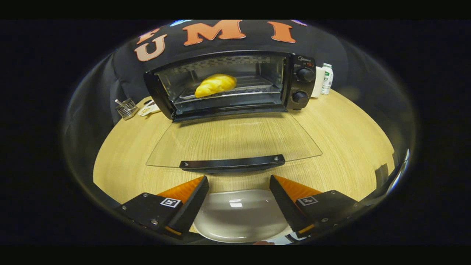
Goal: Open the toaster oven, put the food inside, and close the toaster oven door.
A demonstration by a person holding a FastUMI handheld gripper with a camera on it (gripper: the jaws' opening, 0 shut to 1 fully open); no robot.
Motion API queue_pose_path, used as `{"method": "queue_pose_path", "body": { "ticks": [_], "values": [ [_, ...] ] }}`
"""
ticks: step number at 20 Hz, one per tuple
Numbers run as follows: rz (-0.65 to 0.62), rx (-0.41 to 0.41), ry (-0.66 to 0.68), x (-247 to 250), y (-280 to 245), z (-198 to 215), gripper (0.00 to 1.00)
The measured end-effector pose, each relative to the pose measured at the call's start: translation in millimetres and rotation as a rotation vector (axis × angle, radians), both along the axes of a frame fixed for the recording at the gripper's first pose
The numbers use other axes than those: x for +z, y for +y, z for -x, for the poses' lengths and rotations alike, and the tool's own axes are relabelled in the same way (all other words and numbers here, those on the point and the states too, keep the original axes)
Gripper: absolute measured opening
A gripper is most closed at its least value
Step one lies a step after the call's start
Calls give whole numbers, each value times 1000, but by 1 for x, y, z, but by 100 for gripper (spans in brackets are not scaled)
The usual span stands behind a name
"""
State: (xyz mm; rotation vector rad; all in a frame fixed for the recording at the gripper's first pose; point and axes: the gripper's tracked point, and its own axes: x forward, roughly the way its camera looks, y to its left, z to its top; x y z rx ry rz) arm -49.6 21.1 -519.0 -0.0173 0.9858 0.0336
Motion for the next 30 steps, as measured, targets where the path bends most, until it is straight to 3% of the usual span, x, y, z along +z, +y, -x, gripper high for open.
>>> {"method": "queue_pose_path", "body": {
  "ticks": [6,18,30],
  "values": [
    [57,73,13,-9,3,-8,99],
    [-5,51,-164,70,15,-54,99],
    [-4,32,-256,104,13,-89,99]
  ]
}}
